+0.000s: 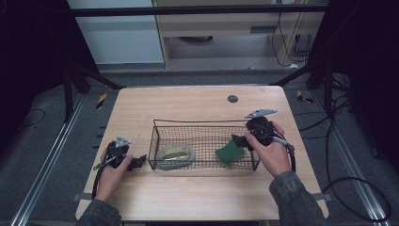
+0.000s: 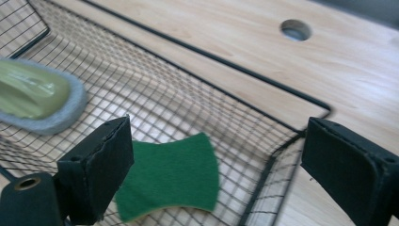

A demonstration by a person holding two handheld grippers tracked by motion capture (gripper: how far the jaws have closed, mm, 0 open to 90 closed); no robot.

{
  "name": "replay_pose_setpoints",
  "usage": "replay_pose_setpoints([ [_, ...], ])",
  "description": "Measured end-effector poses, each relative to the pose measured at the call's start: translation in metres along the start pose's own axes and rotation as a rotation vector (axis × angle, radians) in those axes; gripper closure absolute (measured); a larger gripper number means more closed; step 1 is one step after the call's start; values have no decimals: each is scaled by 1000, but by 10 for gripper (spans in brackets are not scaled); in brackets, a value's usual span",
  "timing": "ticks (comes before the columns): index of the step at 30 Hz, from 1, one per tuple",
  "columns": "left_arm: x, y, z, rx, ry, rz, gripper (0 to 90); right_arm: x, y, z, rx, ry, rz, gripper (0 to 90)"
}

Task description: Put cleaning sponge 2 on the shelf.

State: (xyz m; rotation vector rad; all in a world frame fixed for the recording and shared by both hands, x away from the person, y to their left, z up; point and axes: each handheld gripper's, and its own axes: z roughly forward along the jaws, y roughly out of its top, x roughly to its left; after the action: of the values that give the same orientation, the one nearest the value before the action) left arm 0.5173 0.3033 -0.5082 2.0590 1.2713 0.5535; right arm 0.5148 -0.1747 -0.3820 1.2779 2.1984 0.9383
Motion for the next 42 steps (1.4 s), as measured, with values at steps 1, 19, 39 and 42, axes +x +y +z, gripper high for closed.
replay_pose_setpoints([
  [1,0,0,0,0,0,0,0,-4,-2,-2,-12,-13,1,97],
  [19,0,0,0,-1,0,-1,0,-65,-51,-28,-103,-205,60,111],
  [39,0,0,0,-1,0,-1,0,-99,-91,24,6,-213,124,131],
  [42,0,0,0,2,0,3,0,-102,-93,33,17,-205,129,131],
])
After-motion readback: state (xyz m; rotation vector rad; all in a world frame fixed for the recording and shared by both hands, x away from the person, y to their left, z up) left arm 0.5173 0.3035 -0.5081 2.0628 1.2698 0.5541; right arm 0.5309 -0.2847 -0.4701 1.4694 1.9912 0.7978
